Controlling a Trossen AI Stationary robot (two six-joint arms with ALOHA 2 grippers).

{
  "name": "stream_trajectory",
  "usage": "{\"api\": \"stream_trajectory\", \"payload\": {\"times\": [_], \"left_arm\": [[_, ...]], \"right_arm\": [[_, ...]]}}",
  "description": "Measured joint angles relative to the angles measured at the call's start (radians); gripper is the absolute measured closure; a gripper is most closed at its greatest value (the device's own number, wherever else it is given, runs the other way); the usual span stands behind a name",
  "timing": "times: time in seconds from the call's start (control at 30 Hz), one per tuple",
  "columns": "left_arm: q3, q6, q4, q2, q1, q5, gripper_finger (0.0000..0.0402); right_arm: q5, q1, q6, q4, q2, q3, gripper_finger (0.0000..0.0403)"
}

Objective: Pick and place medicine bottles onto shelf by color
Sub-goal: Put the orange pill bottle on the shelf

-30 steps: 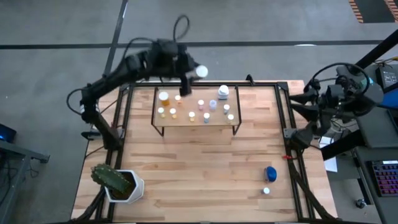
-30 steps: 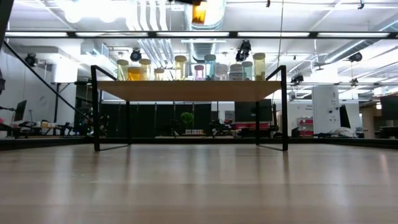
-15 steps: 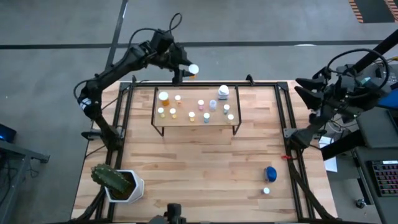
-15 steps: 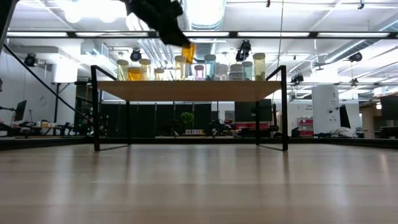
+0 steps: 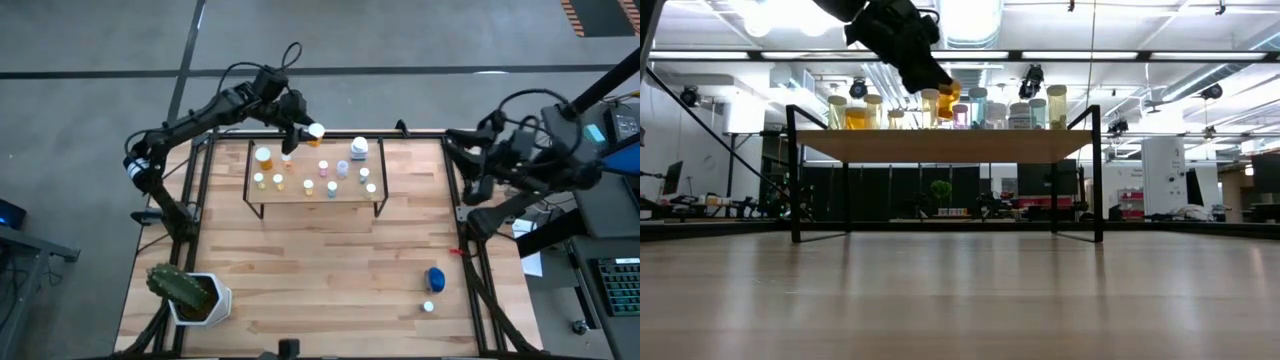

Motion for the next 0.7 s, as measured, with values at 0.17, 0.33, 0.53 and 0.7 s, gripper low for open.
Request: {"api": "stream_trajectory", "payload": {"times": [0.17, 0.33, 0.53, 0.7], "left_arm": [[0.0, -0.001, -0.002, -0.004, -0.014, -0.001, 0.0219], [0.0, 0.0, -0.001, -0.015, -0.023, 0.003, 0.0219], [-0.002, -0.002, -0.003, -0.016, -0.027, 0.01, 0.0219], [-0.015, -0.016, -0.003, -0.017, -0.036, 0.012, 0.0219]], "right_arm": [[-0.225, -0.168, 0.067, 0.0, 0.056, 0.0, 0.0271], [-0.403, -0.312, 0.11, -0.005, 0.063, -0.008, 0.0271], [-0.413, -0.374, 0.119, 0.003, 0.061, -0.03, 0.0271], [-0.412, -0.383, 0.146, -0.001, 0.079, -0.043, 0.0271]]}}
